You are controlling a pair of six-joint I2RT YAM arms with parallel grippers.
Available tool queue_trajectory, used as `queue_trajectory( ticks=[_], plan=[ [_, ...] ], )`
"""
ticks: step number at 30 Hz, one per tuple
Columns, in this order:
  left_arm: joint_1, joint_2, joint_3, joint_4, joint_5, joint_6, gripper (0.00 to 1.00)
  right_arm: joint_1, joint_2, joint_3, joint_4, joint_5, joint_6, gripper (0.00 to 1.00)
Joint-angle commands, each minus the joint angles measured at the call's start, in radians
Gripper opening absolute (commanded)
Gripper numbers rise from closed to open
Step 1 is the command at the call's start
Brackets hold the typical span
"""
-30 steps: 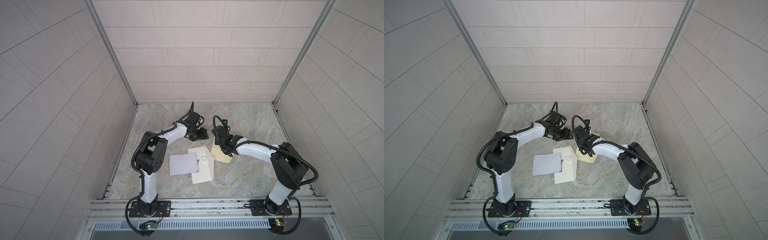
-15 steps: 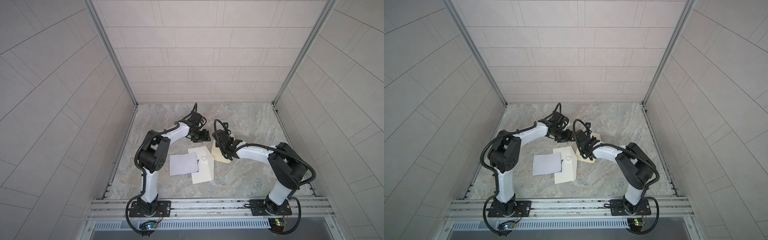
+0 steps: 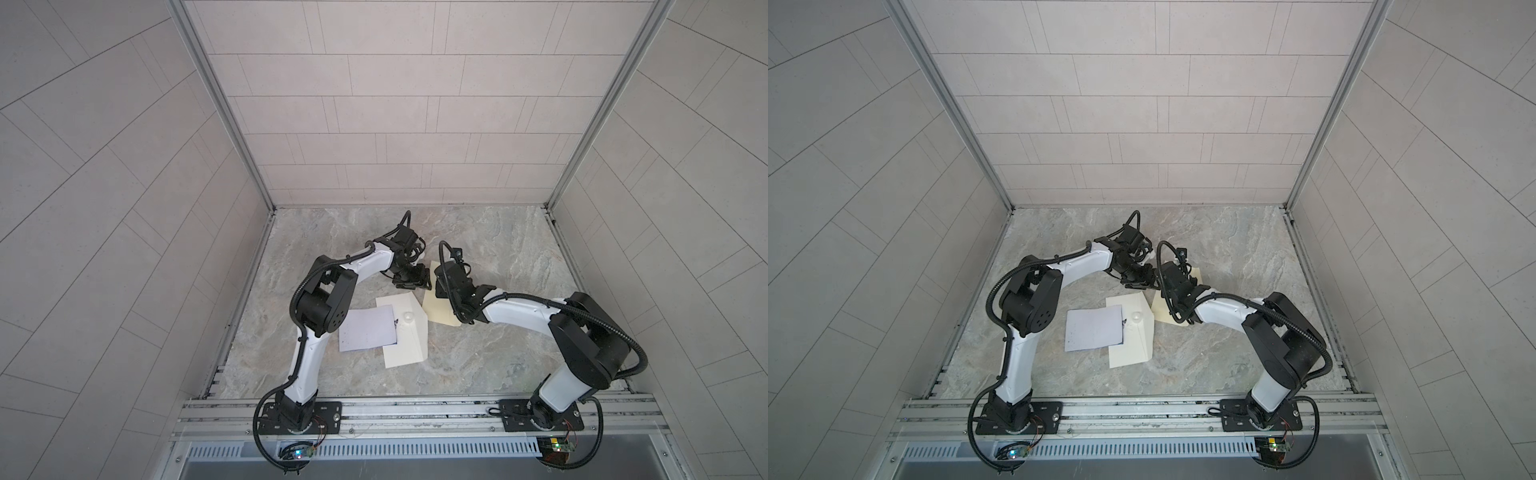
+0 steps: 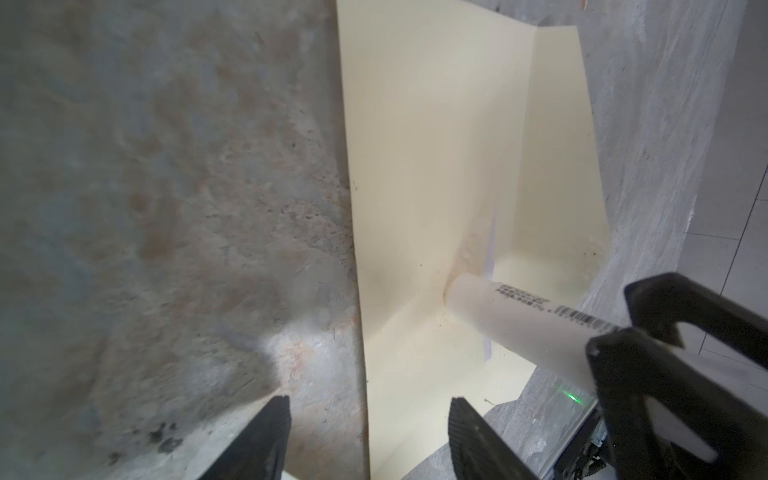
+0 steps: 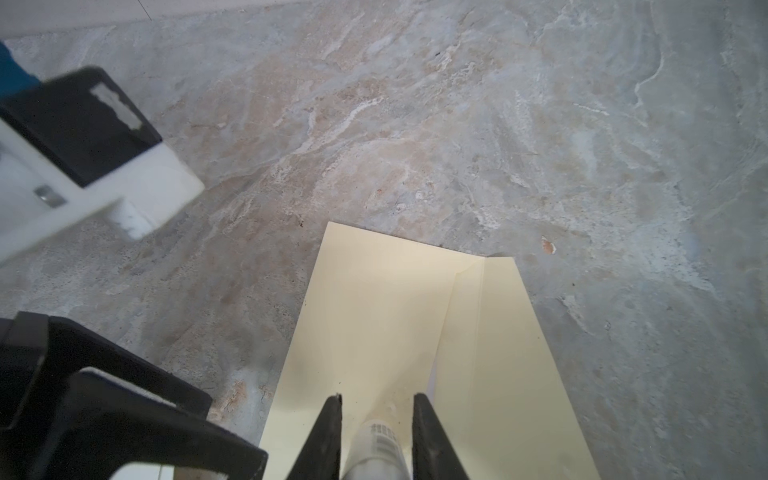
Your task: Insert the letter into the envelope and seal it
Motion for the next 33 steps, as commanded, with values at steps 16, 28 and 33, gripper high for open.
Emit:
queue_trajectory(
  ticks=[16, 28, 33],
  plan=[
    [-0.039, 0.129, 0.123, -0.106, 0.151, 0.140, 0.47, -0.074, 0.057, -0.075, -0.127, -0.206, 0.051, 0.00],
    [-0.038, 0.107, 0.084, -0.012, 0.071, 0.069, 0.00, -0.051, 0.069, -0.039, -0.187, -0.185, 0.019, 0.00],
    [-0.038, 0.106, 0.072, 0.014, 0.044, 0.044, 0.00, -0.003, 0.065, -0.008, -0.251, -0.135, -0.026, 0.00]
  ],
)
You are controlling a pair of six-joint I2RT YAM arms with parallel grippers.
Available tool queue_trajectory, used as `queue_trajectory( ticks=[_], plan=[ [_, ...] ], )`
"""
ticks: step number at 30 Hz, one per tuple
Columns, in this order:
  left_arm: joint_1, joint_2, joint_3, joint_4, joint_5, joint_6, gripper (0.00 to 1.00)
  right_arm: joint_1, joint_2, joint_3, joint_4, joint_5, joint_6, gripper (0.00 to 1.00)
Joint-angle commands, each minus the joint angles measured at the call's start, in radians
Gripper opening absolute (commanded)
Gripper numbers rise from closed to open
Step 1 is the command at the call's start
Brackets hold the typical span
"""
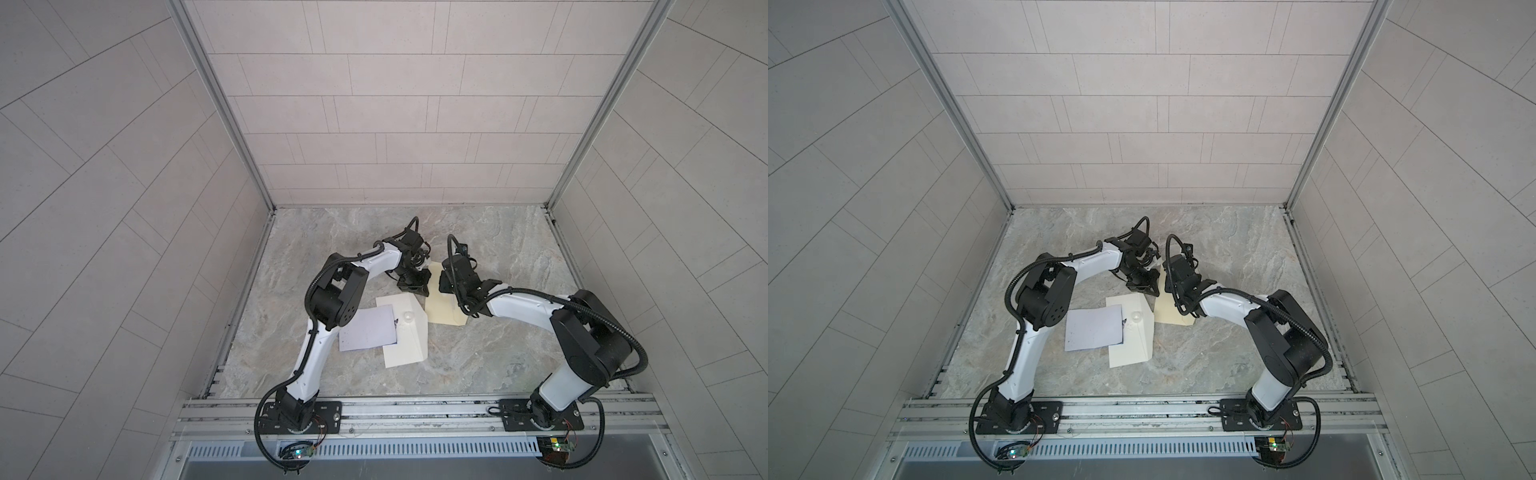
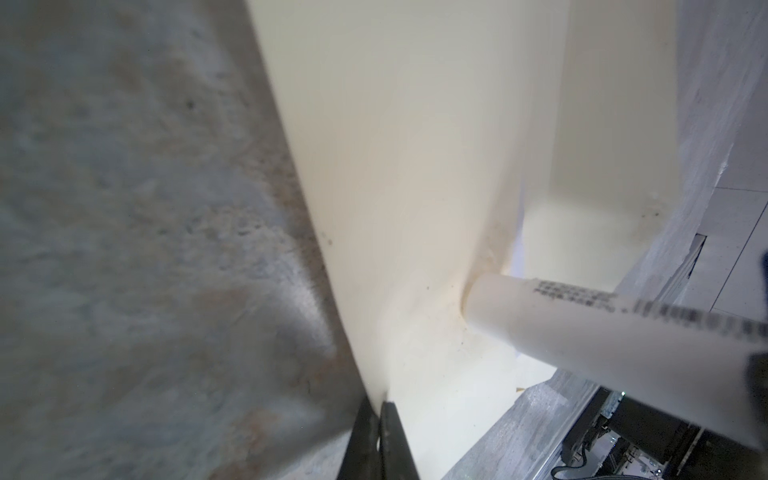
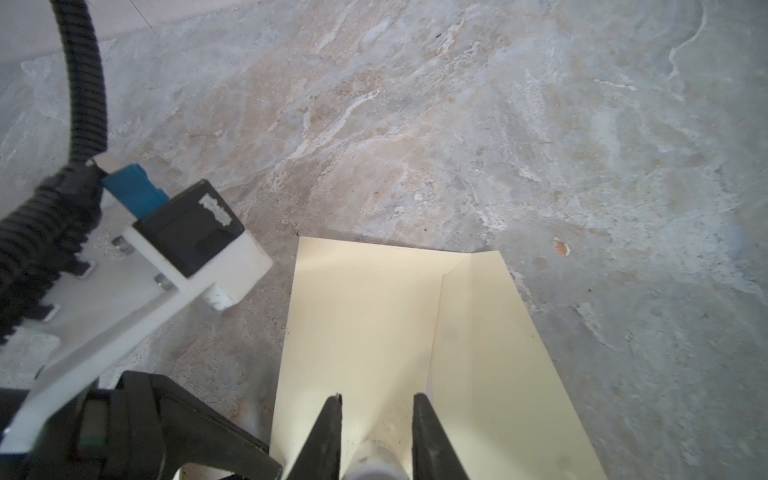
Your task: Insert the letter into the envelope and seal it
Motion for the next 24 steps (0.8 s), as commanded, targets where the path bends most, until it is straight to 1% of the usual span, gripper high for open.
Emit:
queue_trajectory(
  ticks=[1, 5, 9, 12, 18, 24],
  plan=[
    [-0.024, -0.004, -0.017, 0.081, -0.020, -0.015, 0.00, 0.053, 0.060, -0.026, -0.237, -0.041, -0.030, 0.00],
    [-0.024, -0.019, -0.028, 0.090, -0.048, -0.022, 0.00, 0.071, 0.081, 0.012, -0.310, 0.023, -0.025, 0.00],
    [-0.023, -0.040, -0.048, 0.096, -0.087, -0.028, 0.00, 0.067, 0.101, 0.037, -0.395, 0.125, 0.028, 0.00],
    [-0.023, -0.056, -0.064, 0.107, -0.124, -0.032, 0.00, 0.057, 0.104, 0.039, -0.437, 0.166, 0.062, 0.00],
    [-0.022, -0.069, -0.083, 0.119, -0.142, -0.035, 0.00, 0.048, 0.098, 0.041, -0.471, 0.198, 0.082, 0.00],
    [-0.024, -0.075, -0.089, 0.130, -0.133, -0.032, 0.00, 0.047, 0.074, 0.027, -0.441, 0.179, 0.081, 0.00]
  ],
)
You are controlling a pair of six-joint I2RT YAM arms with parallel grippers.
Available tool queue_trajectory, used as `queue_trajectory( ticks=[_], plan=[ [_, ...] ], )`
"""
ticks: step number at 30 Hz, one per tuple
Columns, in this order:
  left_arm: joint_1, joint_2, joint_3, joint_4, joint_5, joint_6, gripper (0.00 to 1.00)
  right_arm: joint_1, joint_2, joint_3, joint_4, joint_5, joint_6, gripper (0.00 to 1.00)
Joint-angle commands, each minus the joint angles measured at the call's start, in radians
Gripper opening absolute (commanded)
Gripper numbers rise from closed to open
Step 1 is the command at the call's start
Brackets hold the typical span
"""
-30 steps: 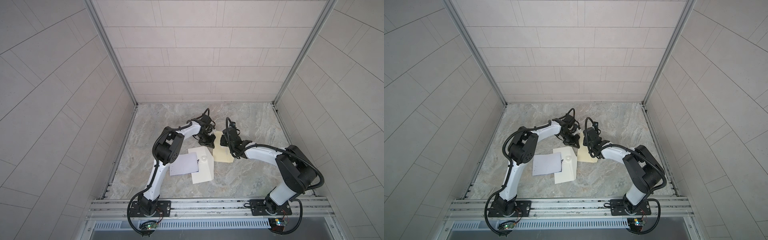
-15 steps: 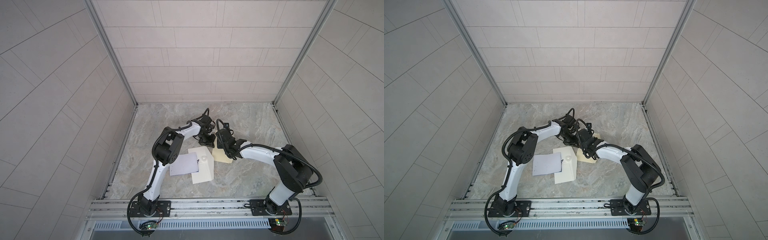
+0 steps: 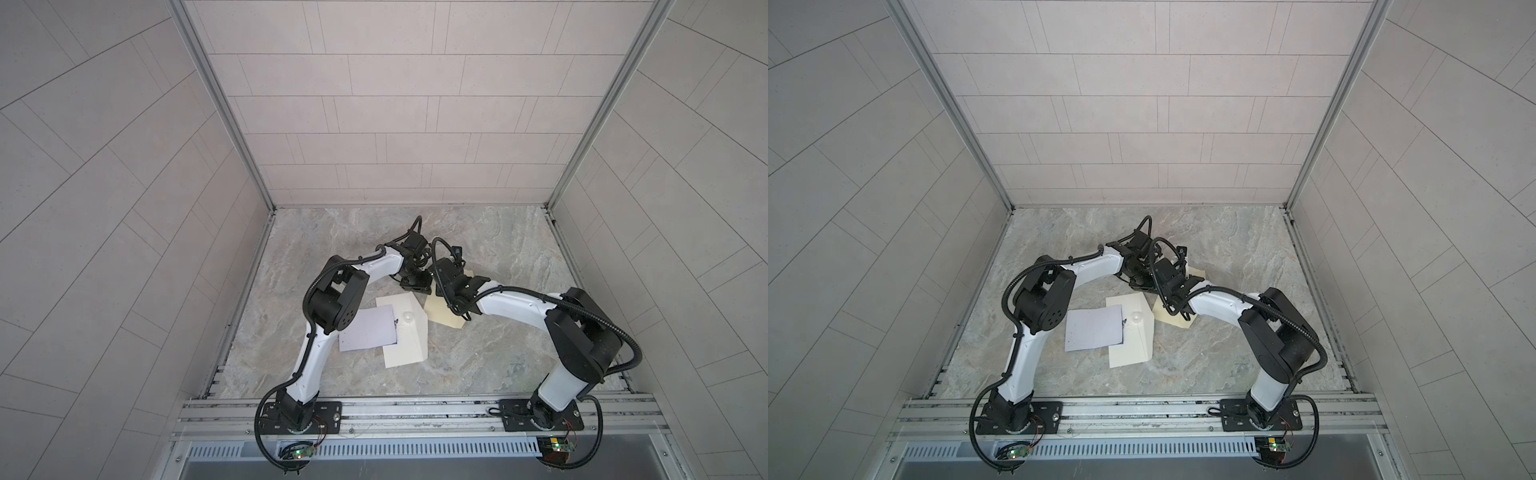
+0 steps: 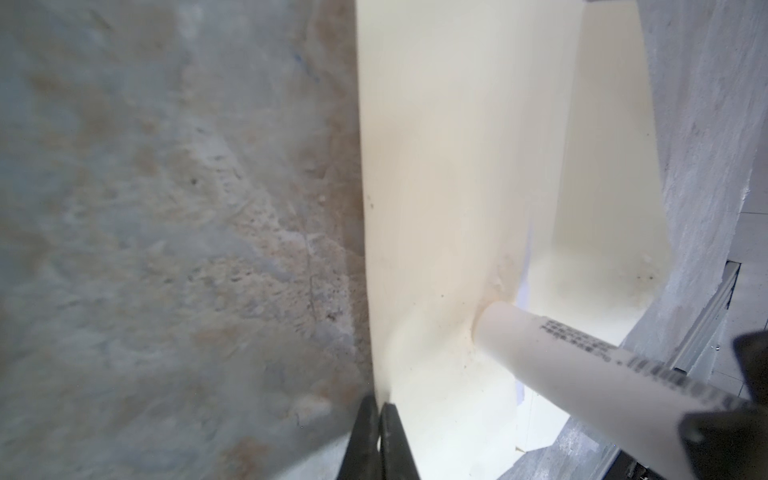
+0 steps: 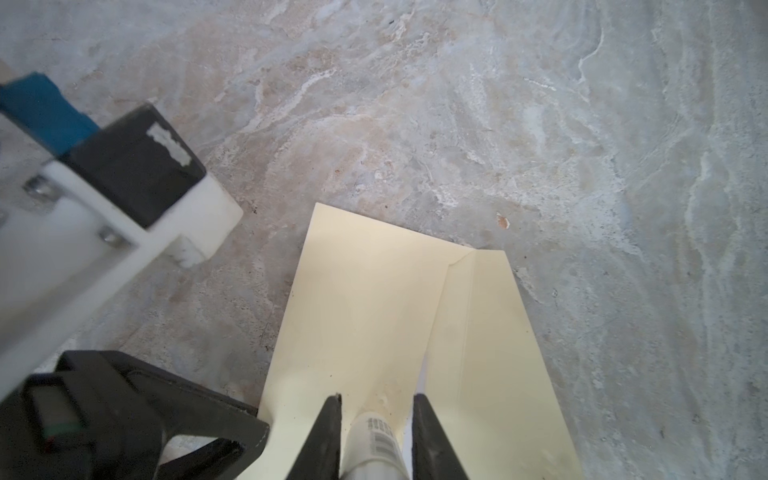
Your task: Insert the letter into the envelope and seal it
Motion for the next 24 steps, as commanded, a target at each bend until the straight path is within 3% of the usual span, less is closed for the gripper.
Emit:
queue_trajectory(
  ticks=[1, 11, 24],
  plan=[
    [-0.003, -0.033, -0.024, 0.004, -0.032, 0.000, 0.00, -0.016, 0.015, -0.080, -0.192, -0.020, -0.010, 0.00],
    [-0.020, -0.039, -0.022, 0.010, -0.021, 0.024, 0.00, -0.045, -0.169, -0.135, -0.045, -0.139, -0.065, 0.00],
    [-0.027, -0.034, -0.010, 0.001, -0.019, 0.033, 0.00, -0.047, -0.142, -0.076, -0.032, -0.140, -0.073, 0.00]
  ],
)
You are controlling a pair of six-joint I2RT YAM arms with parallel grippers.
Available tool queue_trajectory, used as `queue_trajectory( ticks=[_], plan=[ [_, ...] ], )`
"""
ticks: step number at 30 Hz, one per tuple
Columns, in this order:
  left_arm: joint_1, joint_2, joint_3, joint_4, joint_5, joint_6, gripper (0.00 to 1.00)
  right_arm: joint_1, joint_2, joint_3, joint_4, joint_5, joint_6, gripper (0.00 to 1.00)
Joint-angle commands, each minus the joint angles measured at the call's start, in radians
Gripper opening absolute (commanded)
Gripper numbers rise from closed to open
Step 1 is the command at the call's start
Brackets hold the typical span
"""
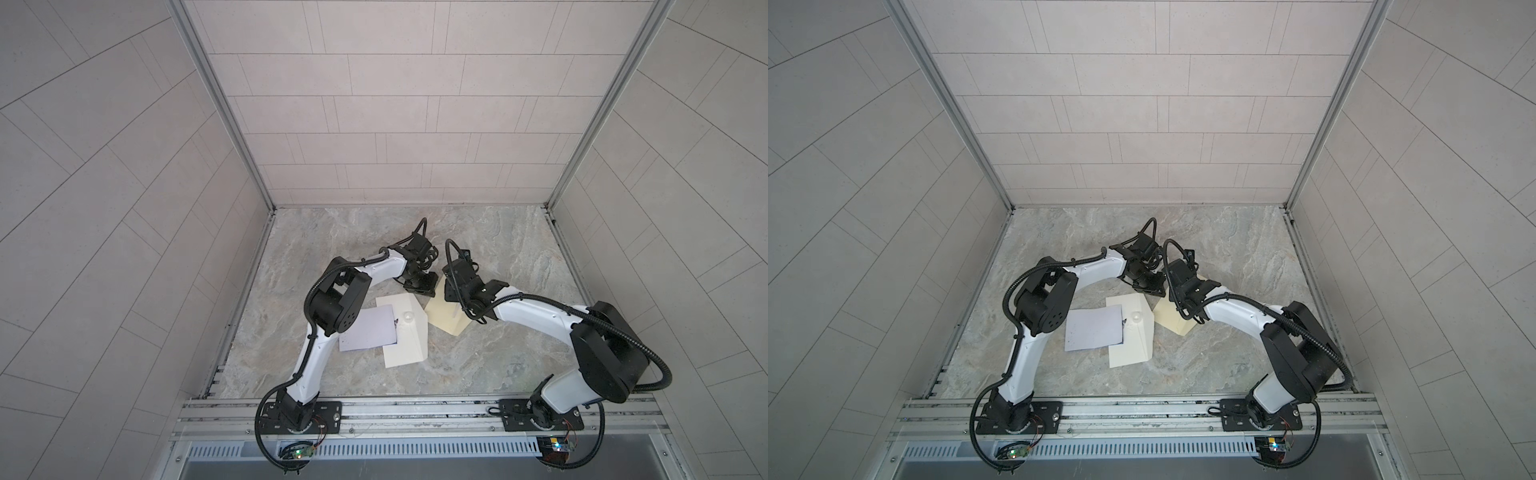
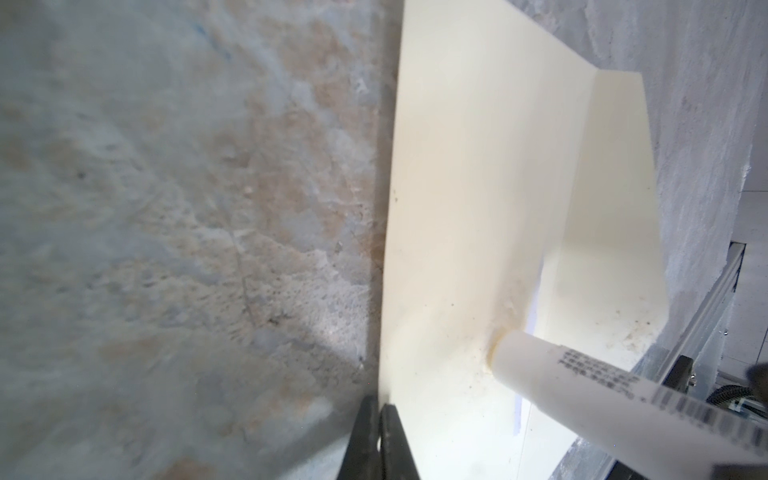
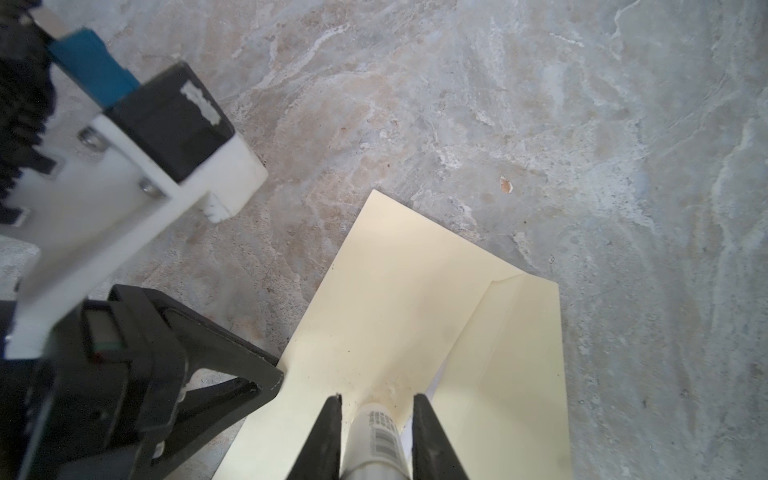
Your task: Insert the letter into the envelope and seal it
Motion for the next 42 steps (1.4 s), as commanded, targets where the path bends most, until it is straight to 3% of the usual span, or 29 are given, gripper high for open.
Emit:
queue_trajectory(
  ticks=[1, 13, 23, 27, 33, 42],
  plan=[
    [0.002, -0.029, 0.003, -0.024, -0.023, 0.019, 0.00, -0.003, 0.009, 0.019, -0.019, 0.021, -0.006, 0.00],
    [0.001, -0.025, 0.010, -0.030, -0.027, 0.018, 0.00, -0.044, -0.032, -0.003, 0.009, 0.103, 0.054, 0.00],
    [-0.004, -0.024, 0.017, -0.032, -0.027, 0.025, 0.00, -0.072, -0.012, -0.006, 0.088, -0.066, 0.033, 0.00],
    [-0.005, -0.021, 0.021, -0.037, -0.025, 0.027, 0.00, -0.061, 0.033, 0.006, 0.100, -0.076, 0.037, 0.00],
    [-0.005, -0.026, 0.018, -0.041, -0.034, 0.029, 0.00, -0.026, 0.096, 0.035, 0.052, -0.015, 0.024, 0.00],
    [-0.004, -0.035, 0.011, -0.044, -0.060, 0.022, 0.00, 0.044, 0.137, 0.072, -0.095, 0.216, 0.051, 0.00]
  ],
)
